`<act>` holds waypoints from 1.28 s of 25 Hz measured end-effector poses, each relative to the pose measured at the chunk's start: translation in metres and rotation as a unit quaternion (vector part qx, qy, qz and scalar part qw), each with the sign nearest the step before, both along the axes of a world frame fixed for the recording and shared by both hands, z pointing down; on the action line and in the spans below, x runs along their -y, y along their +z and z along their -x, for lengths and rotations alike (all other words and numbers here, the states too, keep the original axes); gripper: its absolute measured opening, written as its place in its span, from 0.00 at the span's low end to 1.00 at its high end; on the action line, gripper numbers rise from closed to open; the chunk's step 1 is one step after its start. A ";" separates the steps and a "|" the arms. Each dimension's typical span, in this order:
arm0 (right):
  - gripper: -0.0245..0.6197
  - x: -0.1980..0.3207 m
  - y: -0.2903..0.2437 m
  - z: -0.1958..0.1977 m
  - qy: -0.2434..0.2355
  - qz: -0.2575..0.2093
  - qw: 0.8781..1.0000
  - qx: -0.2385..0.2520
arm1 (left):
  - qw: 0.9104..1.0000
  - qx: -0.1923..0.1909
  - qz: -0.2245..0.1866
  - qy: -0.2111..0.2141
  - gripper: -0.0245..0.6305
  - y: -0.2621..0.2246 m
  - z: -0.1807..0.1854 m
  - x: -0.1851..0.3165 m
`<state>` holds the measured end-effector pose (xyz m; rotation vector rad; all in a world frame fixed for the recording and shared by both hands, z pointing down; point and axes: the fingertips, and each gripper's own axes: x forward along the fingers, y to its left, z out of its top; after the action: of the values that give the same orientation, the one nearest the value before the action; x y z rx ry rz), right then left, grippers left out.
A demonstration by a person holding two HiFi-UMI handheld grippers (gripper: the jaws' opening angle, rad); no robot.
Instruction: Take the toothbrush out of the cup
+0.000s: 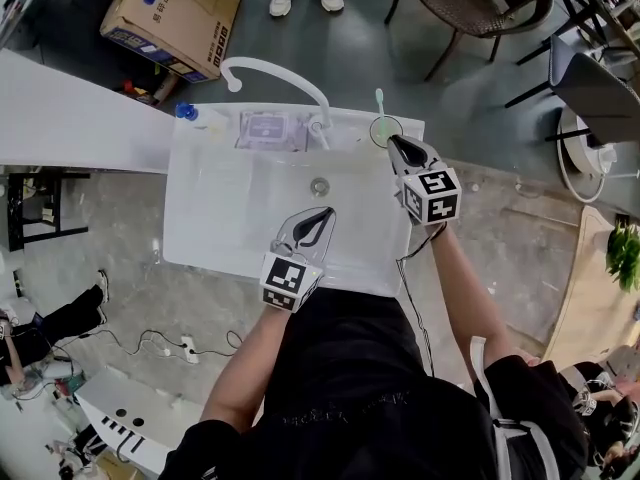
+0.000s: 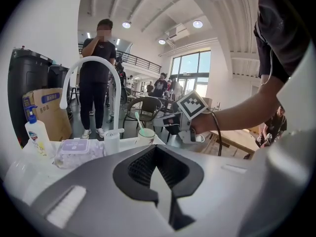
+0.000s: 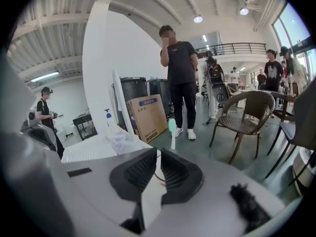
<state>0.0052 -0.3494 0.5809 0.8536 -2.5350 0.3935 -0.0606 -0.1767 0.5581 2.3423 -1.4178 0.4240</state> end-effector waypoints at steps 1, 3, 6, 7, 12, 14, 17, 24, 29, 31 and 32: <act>0.06 0.003 0.001 0.002 -0.001 0.001 1.000 -0.003 | 1.000 0.000 0.001 0.000 0.05 0.001 0.000 0.000; 0.06 0.010 0.004 0.006 -0.002 0.002 1.000 -0.008 | 1.000 0.000 0.007 -0.003 0.05 0.003 0.002 0.001; 0.06 0.017 0.009 0.011 -0.001 0.001 1.000 -0.013 | 1.000 0.002 0.011 -0.006 0.05 0.006 0.005 0.000; 0.06 0.019 0.010 0.012 -0.001 0.001 1.000 -0.014 | 1.000 0.002 0.011 -0.008 0.05 0.007 0.006 0.000; 0.10 0.028 0.020 0.016 0.002 0.001 1.000 -0.030 | 1.000 0.001 0.016 -0.017 0.05 0.008 0.013 0.000; 0.14 0.029 0.024 0.018 0.001 0.008 1.000 -0.030 | 1.000 0.001 0.018 -0.019 0.05 0.010 0.015 0.000; 0.15 0.031 0.029 0.021 0.001 0.019 1.000 -0.025 | 1.000 0.003 0.024 -0.018 0.05 0.012 0.015 0.000; 0.19 0.048 0.036 0.026 0.008 0.013 0.999 -0.047 | 0.999 0.005 0.029 -0.016 0.05 0.014 0.015 -0.001; 0.20 0.059 0.043 0.031 0.007 0.018 0.998 -0.062 | 0.999 0.007 0.033 -0.017 0.05 0.016 0.018 -0.003; 0.20 0.062 0.045 0.033 0.005 0.019 0.997 -0.068 | 0.999 0.008 0.035 -0.018 0.05 0.015 0.019 -0.003; 0.20 0.063 0.046 0.034 0.004 0.019 0.997 -0.072 | 0.999 0.008 0.036 -0.021 0.05 0.015 0.020 -0.002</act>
<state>-0.0283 -0.4120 0.6274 0.8472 -2.3858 0.3676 -0.0802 -0.1743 0.5733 2.2537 -1.4316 0.4744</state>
